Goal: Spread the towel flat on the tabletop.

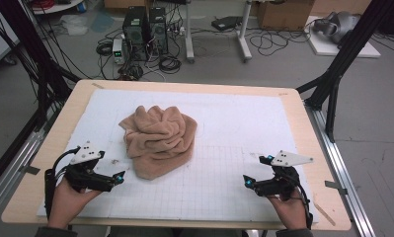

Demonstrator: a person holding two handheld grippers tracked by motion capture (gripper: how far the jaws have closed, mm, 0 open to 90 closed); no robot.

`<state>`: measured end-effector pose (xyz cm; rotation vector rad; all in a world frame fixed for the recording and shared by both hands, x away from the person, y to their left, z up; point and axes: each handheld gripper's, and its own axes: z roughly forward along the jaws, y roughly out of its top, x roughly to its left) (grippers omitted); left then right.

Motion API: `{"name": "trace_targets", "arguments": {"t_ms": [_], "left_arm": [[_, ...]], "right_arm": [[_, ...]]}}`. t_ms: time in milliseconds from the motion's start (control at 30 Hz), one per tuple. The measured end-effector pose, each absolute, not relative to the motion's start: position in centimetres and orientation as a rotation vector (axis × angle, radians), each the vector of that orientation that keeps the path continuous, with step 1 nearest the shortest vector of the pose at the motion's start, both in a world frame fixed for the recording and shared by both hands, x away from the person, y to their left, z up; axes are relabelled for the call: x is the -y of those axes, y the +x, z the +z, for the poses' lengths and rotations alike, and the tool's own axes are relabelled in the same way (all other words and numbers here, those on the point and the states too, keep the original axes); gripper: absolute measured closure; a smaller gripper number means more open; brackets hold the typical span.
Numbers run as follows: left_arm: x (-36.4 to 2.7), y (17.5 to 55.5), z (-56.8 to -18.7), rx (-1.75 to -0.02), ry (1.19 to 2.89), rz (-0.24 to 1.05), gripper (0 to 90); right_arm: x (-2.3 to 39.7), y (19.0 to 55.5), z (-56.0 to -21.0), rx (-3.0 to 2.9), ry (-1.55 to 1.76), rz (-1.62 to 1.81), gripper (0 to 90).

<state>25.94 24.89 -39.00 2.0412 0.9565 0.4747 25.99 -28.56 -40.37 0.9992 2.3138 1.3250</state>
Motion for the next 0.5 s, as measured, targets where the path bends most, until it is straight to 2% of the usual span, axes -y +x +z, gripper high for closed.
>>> {"name": "trace_targets", "arguments": {"t_ms": [500], "left_arm": [[-25.39,25.22,-38.82,-0.955,2.04,0.482,1.7]], "right_arm": [[28.34,25.85,-40.33,-2.315,0.986,1.321,7.9]]}}
